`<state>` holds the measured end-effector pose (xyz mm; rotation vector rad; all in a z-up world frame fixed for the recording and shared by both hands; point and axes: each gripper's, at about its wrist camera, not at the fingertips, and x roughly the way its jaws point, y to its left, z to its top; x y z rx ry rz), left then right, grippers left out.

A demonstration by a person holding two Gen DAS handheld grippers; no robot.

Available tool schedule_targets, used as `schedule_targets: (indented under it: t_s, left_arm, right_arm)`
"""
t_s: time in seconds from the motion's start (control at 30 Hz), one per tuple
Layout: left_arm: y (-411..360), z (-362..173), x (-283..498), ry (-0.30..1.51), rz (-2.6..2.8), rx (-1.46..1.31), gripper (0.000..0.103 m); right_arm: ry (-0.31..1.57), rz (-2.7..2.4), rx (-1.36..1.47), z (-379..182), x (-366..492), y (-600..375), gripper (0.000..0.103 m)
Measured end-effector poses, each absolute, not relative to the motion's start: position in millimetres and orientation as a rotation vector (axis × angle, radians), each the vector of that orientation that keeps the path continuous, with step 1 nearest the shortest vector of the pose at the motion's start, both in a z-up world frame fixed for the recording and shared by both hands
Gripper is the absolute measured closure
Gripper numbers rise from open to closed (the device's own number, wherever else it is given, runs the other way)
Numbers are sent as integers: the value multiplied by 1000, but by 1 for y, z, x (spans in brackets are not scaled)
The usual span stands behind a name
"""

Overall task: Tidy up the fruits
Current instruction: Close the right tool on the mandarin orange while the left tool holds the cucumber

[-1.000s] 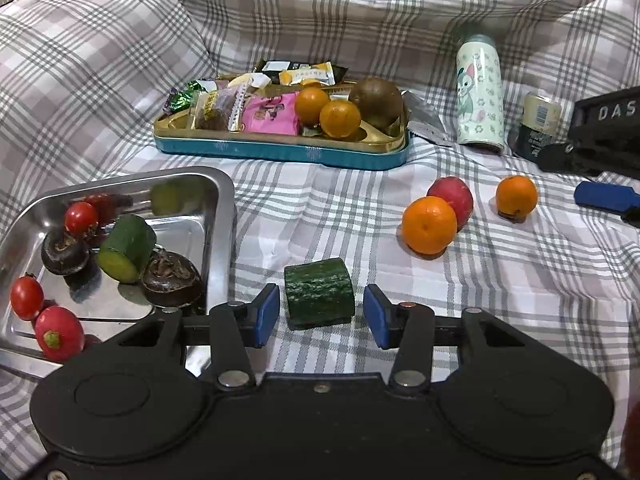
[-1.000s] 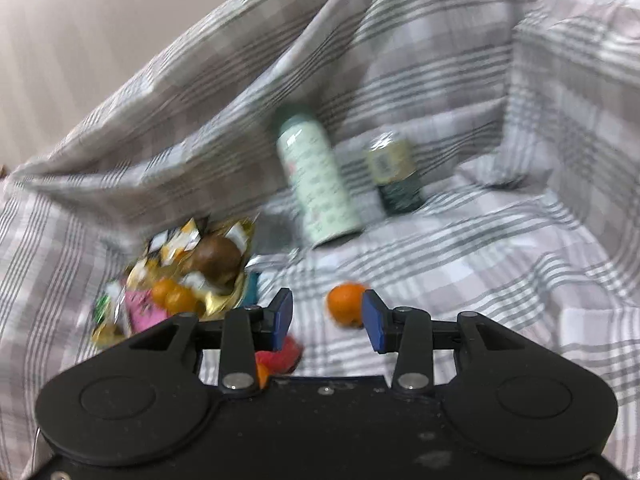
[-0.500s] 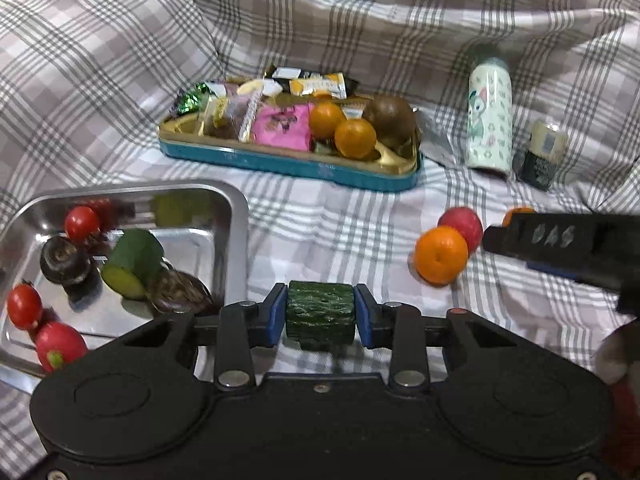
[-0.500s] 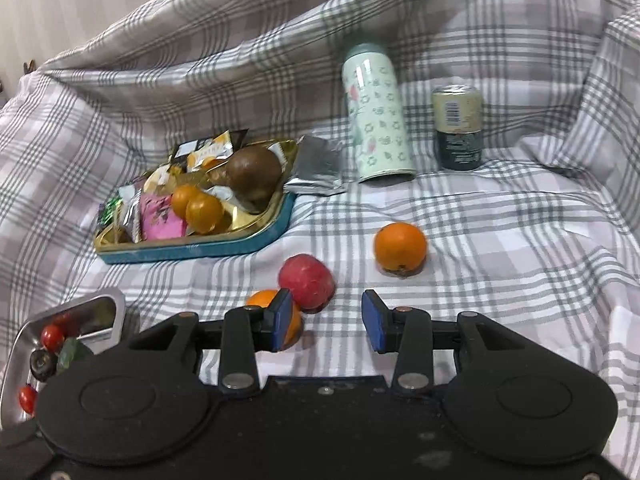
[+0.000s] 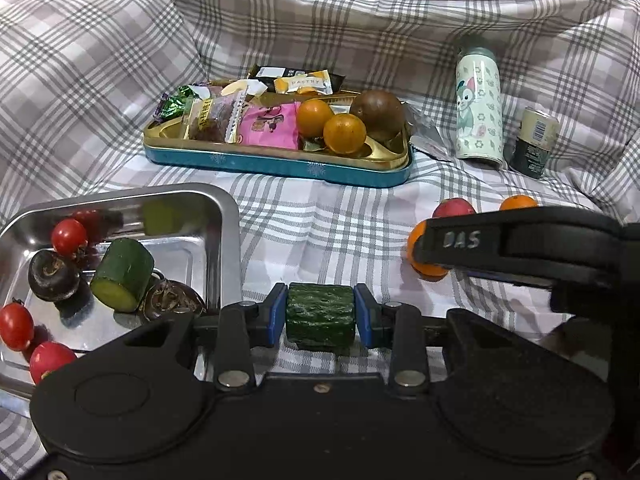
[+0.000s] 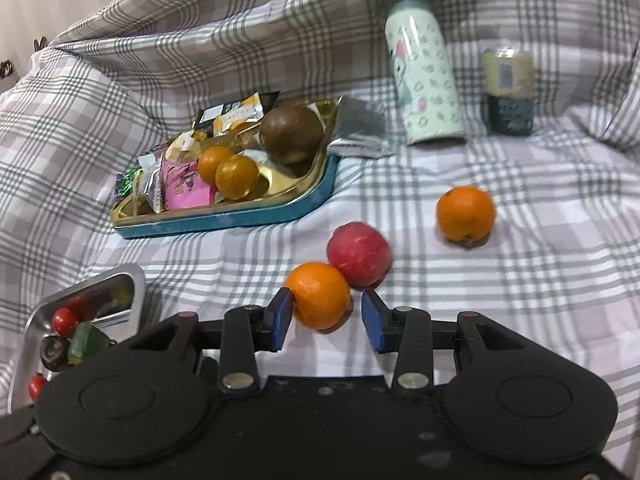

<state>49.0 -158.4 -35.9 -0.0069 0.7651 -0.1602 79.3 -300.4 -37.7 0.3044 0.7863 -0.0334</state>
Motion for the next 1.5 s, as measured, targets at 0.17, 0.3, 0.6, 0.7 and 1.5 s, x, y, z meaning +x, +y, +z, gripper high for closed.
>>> schedule_targets:
  t_s: [0.17, 0.3, 0.6, 0.7, 1.5]
  left_arm:
    - [-156, -36, 51, 764, -164, -20, 59]
    - [-157, -36, 50, 764, -159, -15, 59]
    - [-162, -43, 46, 795, -142, 11, 59]
    - [-164, -44, 46, 790, -135, 25, 59]
    - [-162, -43, 56, 797, -158, 13, 59]
  right_arm:
    - [794, -21, 307, -42, 83, -297, 69]
    - [776, -28, 253, -34, 77, -294, 78]
    - [786, -50, 214, -26, 60, -308, 87]
    - [754, -51, 264, -23, 59, -311, 65]
    - [803, -100, 249, -39, 79, -303, 63]
